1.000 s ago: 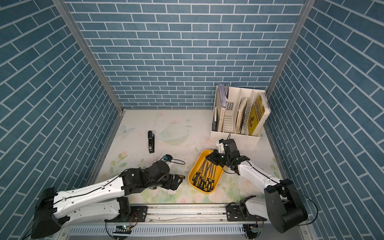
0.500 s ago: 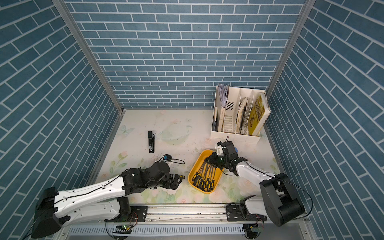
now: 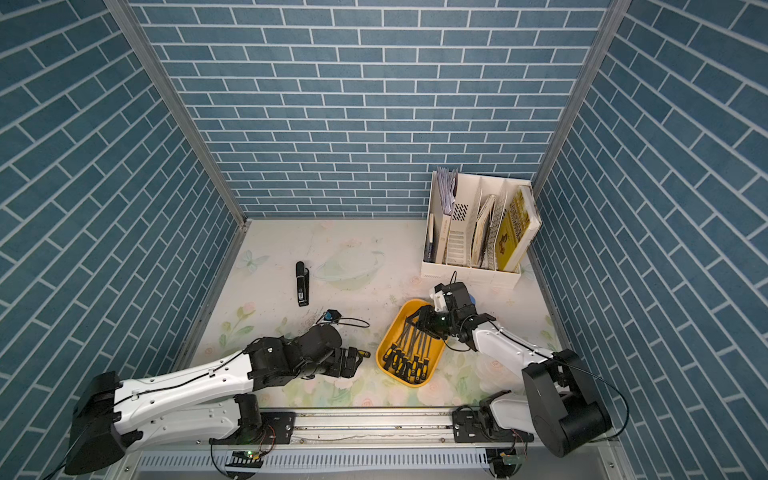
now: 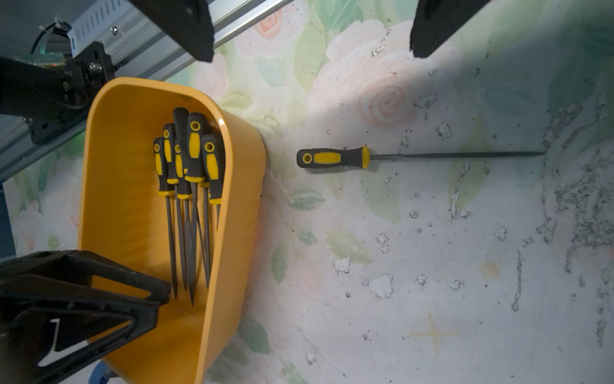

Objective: Put the file tool into the storage box
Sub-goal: Place the file tool in the storage box.

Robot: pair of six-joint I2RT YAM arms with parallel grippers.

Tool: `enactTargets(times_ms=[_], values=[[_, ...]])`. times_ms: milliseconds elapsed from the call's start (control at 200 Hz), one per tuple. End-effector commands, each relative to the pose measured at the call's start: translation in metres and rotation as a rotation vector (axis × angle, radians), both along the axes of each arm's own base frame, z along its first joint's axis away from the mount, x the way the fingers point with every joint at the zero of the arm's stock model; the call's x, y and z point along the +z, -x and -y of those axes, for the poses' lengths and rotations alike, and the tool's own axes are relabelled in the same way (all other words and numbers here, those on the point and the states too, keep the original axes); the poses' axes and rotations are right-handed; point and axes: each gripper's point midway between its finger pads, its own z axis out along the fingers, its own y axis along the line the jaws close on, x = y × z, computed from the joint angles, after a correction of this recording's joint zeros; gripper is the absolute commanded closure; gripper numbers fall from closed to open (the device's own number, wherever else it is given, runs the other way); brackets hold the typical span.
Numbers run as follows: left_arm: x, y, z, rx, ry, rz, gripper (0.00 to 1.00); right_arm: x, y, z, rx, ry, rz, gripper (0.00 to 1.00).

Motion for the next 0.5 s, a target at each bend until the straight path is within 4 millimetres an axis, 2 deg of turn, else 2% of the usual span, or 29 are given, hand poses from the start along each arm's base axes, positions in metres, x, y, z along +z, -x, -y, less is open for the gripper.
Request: enactTargets(times_ms=[0, 165, 355, 495], values=[[-0.014, -0.002, -0.005, 0.126, 0.008, -0.049, 0.03, 0.014, -0.008, 0.009, 0.001, 0.057, 0.062, 0.52], [-0.008, -0.010, 0.007, 0.271, 0.128, -0.097, 0.03, 0.028, -0.014, 0.016, -0.012, 0.078, 0.099, 0.52], [-0.006, -0.016, 0.023, 0.400, 0.246, -0.169, 0.05, 0.031, -0.013, 0.017, 0.001, 0.080, 0.118, 0.52], [-0.021, -0.017, 0.014, 0.517, 0.270, -0.225, 0.15, 0.030, -0.010, 0.018, 0.007, 0.078, 0.121, 0.52]])
